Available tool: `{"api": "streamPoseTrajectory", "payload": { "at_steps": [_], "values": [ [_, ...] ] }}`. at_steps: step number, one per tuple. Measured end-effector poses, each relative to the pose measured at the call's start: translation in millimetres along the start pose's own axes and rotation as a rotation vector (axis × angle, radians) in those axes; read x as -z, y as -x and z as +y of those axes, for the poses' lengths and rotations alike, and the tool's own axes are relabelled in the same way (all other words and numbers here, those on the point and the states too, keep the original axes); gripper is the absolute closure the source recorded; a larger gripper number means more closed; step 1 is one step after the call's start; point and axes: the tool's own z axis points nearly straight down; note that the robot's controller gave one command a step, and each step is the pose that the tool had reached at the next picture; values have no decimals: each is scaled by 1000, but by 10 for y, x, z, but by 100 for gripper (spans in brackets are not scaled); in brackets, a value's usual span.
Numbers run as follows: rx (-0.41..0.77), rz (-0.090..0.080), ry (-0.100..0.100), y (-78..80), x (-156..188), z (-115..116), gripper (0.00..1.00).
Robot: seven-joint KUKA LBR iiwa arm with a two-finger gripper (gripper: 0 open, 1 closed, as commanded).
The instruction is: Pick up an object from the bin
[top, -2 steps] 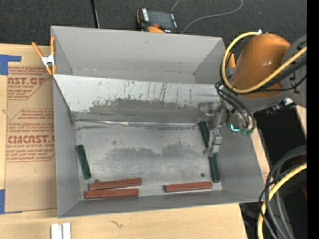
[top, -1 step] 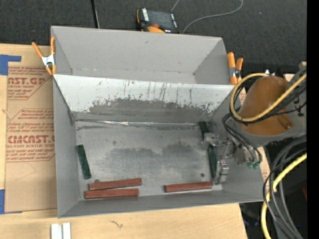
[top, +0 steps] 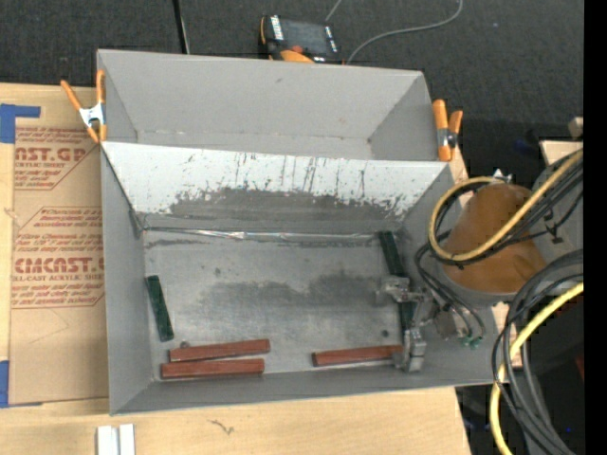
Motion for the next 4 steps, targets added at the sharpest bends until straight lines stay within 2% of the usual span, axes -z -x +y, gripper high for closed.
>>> {"api": "streamPoseTrajectory", "payload": {
  "at_steps": [1, 2, 3, 4],
  "values": [
    [287, 14, 4, 334, -9, -381, 0],
    [288, 9, 2, 46, 521, -309, 0],
    [700, 6, 8, 52, -2, -202, 0],
    [909, 7, 8, 67, -1, -11, 0]
  ]
}}
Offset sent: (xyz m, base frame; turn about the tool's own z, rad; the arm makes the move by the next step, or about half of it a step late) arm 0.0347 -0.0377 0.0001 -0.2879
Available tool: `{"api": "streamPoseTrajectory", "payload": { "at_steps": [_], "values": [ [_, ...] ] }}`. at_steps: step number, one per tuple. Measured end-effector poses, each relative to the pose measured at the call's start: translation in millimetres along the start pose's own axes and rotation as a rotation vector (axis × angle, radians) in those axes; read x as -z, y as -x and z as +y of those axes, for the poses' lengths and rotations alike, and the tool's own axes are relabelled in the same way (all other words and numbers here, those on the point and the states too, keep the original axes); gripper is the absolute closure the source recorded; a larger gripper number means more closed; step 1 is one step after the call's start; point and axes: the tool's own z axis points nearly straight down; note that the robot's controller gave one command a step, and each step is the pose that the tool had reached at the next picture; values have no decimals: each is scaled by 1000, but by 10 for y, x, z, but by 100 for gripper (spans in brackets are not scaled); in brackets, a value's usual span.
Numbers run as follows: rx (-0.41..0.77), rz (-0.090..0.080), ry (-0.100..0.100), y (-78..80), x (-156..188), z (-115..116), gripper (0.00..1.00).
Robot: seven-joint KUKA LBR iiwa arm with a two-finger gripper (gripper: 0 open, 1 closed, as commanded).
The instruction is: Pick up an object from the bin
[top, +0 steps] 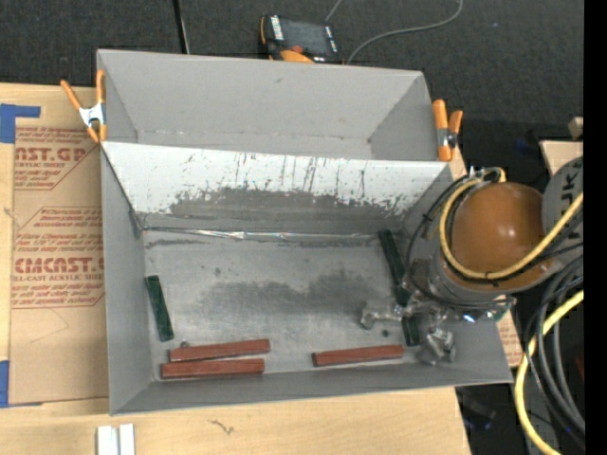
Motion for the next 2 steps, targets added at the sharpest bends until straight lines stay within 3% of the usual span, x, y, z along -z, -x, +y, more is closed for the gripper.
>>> {"api": "streamPoseTrajectory", "payload": {
  "at_steps": [1, 2],
  "values": [
    [-149, 17, 29, 97, -33, -304, 0],
    [-147, 43, 48, 11, -59, -269, 100]
  ]
}}
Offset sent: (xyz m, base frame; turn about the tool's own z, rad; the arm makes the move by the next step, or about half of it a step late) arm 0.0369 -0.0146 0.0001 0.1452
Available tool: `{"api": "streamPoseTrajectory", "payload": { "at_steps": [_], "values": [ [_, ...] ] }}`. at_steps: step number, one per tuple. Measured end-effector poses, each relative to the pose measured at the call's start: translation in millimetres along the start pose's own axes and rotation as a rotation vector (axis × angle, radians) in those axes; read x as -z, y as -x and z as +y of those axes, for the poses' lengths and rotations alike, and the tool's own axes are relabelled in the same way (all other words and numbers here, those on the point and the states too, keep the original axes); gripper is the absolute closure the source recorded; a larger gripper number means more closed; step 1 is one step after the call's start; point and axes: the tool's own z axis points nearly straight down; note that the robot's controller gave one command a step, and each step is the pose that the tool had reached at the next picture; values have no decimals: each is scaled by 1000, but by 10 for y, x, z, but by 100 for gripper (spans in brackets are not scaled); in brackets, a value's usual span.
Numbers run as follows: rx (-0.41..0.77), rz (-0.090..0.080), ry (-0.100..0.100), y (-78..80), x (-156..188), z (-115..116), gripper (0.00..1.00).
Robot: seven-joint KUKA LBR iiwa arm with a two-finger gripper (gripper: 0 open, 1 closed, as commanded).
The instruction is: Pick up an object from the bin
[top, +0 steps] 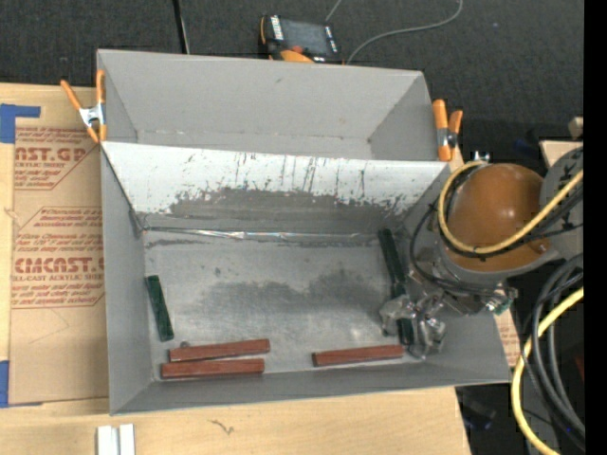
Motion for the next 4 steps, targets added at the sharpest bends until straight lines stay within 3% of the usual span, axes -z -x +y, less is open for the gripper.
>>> {"api": "streamPoseTrajectory", "payload": {
  "at_steps": [1, 2, 3, 4],
  "values": [
    [-29, -51, -53, 260, 1763, -92, 100],
    [-525, -54, -31, 36, 1426, 345, 100],
    [-524, -56, -33, 39, 1433, 336, 0],
    [-316, -47, -33, -82, 543, 240, 0]
  ]
}}
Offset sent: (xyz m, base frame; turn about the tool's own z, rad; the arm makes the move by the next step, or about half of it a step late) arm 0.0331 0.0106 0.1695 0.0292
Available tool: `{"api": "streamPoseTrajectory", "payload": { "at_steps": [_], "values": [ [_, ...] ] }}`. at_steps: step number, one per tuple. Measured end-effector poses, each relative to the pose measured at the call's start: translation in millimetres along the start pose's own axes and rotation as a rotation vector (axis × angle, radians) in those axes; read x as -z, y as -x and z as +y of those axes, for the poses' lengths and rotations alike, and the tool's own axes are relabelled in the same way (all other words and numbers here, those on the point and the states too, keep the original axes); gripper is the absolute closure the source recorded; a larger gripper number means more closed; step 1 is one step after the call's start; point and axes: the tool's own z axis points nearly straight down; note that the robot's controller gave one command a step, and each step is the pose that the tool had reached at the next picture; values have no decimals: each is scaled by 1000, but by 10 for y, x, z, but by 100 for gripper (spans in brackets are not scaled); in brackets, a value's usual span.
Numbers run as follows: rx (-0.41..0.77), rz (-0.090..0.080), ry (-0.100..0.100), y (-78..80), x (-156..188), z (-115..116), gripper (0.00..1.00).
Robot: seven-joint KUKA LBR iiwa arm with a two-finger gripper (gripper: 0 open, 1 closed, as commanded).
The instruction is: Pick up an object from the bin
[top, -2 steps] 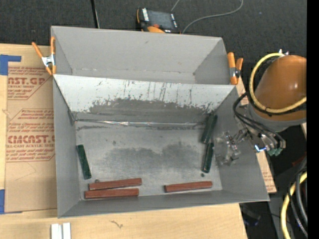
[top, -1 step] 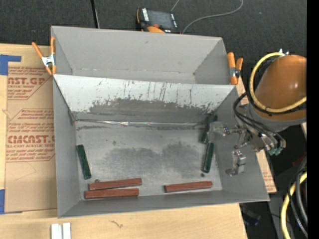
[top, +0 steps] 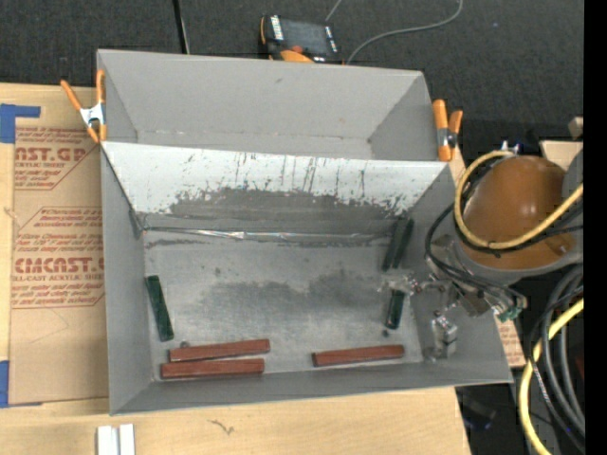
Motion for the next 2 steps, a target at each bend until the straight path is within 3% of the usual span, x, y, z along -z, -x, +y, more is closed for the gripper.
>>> {"api": "streamPoseTrajectory", "payload": {
  "at_steps": [1, 2],
  "values": [
    [460, -6, 2, 166, -509, -94, 0],
    [488, -20, 12, 820, -483, -518, 0]
  ]
}}
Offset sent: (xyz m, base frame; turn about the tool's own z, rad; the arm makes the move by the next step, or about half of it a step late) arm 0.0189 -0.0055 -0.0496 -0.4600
